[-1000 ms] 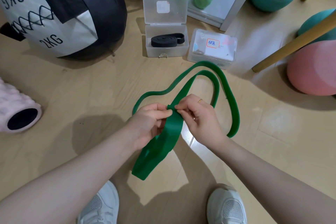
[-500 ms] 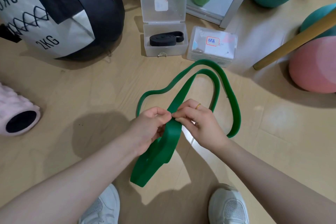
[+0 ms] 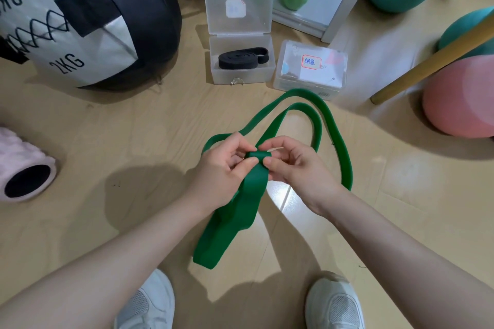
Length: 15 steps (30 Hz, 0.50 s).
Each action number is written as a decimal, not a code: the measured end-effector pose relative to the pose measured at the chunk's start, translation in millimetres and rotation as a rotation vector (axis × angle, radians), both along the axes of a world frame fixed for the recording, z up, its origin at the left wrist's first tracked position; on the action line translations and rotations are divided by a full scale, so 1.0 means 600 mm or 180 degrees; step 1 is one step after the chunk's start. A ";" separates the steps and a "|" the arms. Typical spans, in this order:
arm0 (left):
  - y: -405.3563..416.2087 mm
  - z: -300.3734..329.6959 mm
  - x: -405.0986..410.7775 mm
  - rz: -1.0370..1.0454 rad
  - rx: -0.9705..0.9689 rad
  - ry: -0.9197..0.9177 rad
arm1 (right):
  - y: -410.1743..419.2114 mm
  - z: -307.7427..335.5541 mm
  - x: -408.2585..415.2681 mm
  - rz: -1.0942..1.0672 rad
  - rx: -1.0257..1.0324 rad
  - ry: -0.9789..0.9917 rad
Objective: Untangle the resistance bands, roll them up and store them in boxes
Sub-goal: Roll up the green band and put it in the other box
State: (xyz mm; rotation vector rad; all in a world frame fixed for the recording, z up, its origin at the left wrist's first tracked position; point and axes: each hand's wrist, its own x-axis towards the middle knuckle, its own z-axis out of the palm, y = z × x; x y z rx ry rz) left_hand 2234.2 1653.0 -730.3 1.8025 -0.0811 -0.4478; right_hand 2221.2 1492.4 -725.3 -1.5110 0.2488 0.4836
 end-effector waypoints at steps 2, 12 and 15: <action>0.001 0.000 -0.002 0.0032 -0.0043 0.0061 | 0.005 0.002 -0.003 -0.0022 -0.0156 -0.0163; 0.007 0.019 0.017 -0.0160 -0.0188 0.1657 | 0.004 -0.019 -0.028 0.0021 -0.0811 -0.0794; 0.002 0.025 0.013 0.0041 -0.0374 0.1705 | 0.007 -0.029 -0.030 -0.0058 -0.1123 -0.1090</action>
